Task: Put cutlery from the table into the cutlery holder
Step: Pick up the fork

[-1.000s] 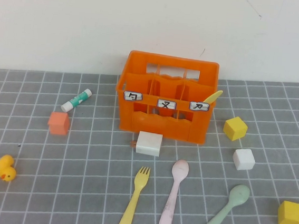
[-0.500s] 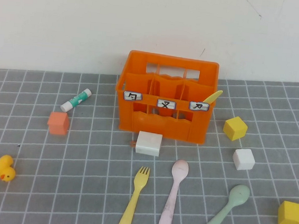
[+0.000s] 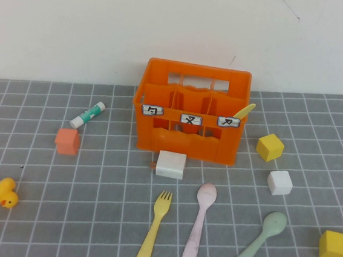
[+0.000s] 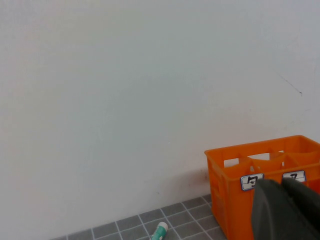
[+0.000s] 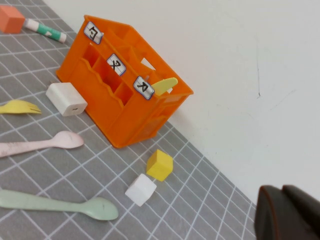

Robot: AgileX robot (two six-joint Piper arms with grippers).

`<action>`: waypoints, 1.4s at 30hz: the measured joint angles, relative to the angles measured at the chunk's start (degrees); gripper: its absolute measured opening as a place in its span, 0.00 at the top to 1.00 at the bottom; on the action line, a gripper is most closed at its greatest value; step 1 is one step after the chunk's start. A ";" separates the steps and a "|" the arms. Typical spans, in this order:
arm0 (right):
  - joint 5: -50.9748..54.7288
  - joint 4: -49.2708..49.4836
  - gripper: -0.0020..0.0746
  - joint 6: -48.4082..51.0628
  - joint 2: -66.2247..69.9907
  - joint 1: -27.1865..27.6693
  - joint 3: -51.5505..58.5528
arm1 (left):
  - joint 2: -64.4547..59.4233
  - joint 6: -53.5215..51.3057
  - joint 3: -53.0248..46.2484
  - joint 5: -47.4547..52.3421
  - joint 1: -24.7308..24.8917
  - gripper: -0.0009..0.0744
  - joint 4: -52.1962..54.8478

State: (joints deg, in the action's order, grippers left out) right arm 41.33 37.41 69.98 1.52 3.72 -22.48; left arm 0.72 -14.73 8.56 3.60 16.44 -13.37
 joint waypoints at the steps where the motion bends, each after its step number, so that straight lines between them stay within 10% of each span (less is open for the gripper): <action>1: 0.00 0.00 0.98 0.00 0.00 0.00 0.00 | 0.00 0.00 0.00 0.00 0.00 0.99 0.00; 42: -11.02 0.00 0.98 1.07 0.00 0.00 0.05 | 0.00 0.21 0.00 -0.12 0.00 0.99 0.00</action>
State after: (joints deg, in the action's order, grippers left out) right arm 30.31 37.41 71.06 1.52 3.72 -22.43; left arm 0.72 -14.52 8.56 3.48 16.44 -13.37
